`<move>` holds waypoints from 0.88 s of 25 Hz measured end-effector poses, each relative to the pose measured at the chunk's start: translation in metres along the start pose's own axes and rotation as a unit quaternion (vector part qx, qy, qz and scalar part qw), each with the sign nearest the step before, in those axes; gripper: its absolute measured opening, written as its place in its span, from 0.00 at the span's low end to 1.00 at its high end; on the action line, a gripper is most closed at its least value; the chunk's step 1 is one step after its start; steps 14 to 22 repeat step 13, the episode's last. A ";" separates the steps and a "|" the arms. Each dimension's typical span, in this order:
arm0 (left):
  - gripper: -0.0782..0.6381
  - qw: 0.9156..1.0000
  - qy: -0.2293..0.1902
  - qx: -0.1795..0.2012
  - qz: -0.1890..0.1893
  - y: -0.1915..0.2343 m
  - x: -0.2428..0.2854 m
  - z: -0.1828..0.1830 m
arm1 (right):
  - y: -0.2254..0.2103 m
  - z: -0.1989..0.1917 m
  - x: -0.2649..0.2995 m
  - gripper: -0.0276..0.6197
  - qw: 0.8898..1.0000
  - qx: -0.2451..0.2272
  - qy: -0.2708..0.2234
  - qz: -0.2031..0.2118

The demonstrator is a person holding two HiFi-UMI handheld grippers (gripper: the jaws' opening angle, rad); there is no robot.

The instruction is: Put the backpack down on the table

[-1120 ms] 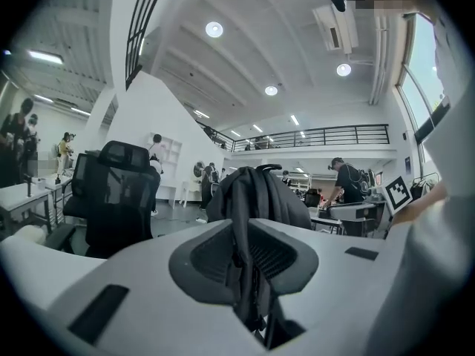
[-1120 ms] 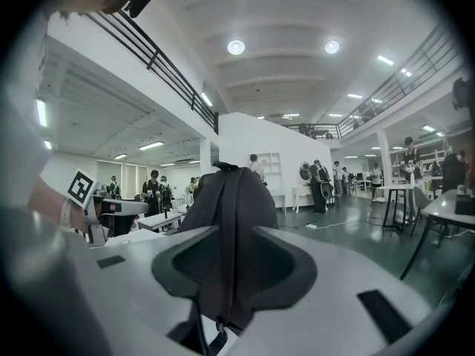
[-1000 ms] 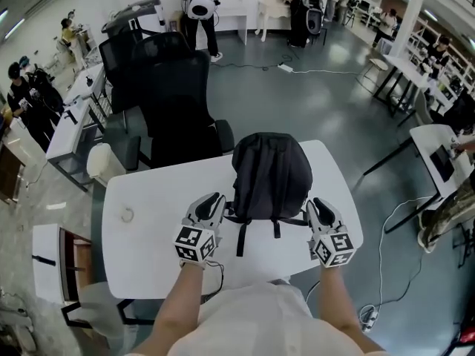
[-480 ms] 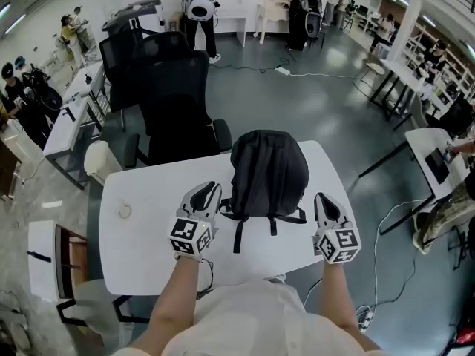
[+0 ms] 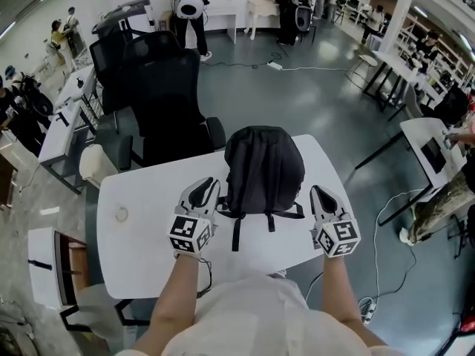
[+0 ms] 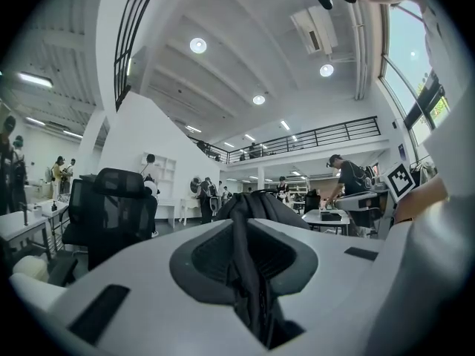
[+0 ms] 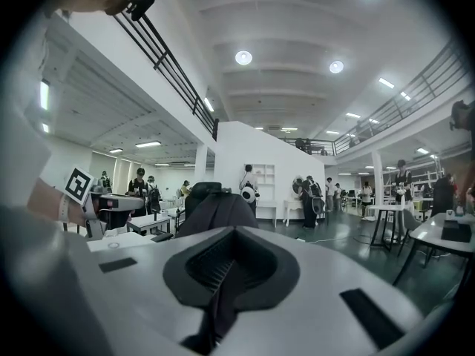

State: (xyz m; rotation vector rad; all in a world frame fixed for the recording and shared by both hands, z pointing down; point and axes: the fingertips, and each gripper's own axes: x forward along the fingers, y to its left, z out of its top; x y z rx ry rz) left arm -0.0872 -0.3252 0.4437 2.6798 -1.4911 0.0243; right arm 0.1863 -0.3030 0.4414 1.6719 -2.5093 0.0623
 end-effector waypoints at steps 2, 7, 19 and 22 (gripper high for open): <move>0.21 1.000 0.000 -0.002 -0.001 0.000 0.001 -0.001 | 0.000 0.001 0.001 0.07 1.000 0.000 0.000 0.001; 0.21 1.000 -0.002 -0.004 -0.003 0.001 0.004 0.000 | 0.001 0.002 0.003 0.07 1.000 -0.001 0.000 0.000; 0.21 1.000 -0.003 -0.005 -0.005 -0.001 0.008 0.000 | 0.000 0.003 0.004 0.07 1.000 0.001 -0.001 0.001; 0.21 1.000 -0.003 -0.005 -0.005 -0.001 0.008 0.000 | 0.000 0.003 0.004 0.07 1.000 0.001 -0.001 0.001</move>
